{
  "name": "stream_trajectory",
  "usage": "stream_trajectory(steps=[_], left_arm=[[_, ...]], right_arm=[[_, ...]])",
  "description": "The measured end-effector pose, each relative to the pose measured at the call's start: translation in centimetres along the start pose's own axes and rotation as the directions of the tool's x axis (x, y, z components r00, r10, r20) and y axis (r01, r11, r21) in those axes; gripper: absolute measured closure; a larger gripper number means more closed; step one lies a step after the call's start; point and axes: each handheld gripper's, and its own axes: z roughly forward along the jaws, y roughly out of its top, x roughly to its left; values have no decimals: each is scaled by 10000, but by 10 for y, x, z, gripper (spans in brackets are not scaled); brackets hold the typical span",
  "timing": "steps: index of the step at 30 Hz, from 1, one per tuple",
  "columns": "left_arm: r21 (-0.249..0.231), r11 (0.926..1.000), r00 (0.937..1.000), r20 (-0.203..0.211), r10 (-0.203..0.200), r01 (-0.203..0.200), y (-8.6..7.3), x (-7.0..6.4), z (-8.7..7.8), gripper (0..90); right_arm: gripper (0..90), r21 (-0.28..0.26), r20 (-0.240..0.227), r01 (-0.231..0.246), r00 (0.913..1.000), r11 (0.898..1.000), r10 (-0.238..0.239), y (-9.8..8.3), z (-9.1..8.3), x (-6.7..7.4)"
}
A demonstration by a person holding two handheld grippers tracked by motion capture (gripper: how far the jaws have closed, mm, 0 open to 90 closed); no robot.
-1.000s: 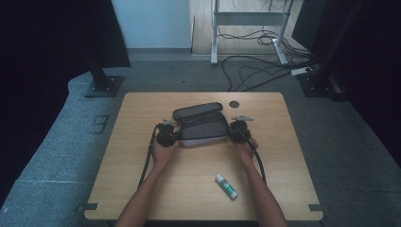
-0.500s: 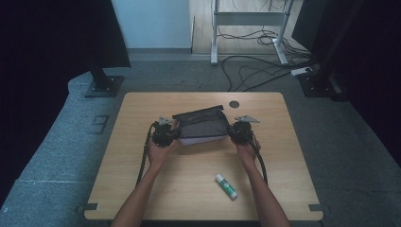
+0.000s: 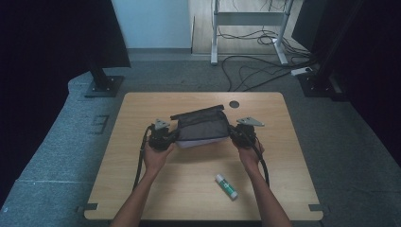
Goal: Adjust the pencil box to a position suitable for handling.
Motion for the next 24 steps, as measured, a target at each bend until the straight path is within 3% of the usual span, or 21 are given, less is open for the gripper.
stream_trajectory(steps=[13,24], left_arm=[[30,9999,9995,299,135,-136,-23,-5,-17,879],[292,9989,9988,335,347,-357,-44,-13,-15,878]], right_arm=[[866,-81,-245,325,9992,9994,-327,-22,-21,16],[866,323,-346,404,9986,9987,-393,-44,-24,17]])
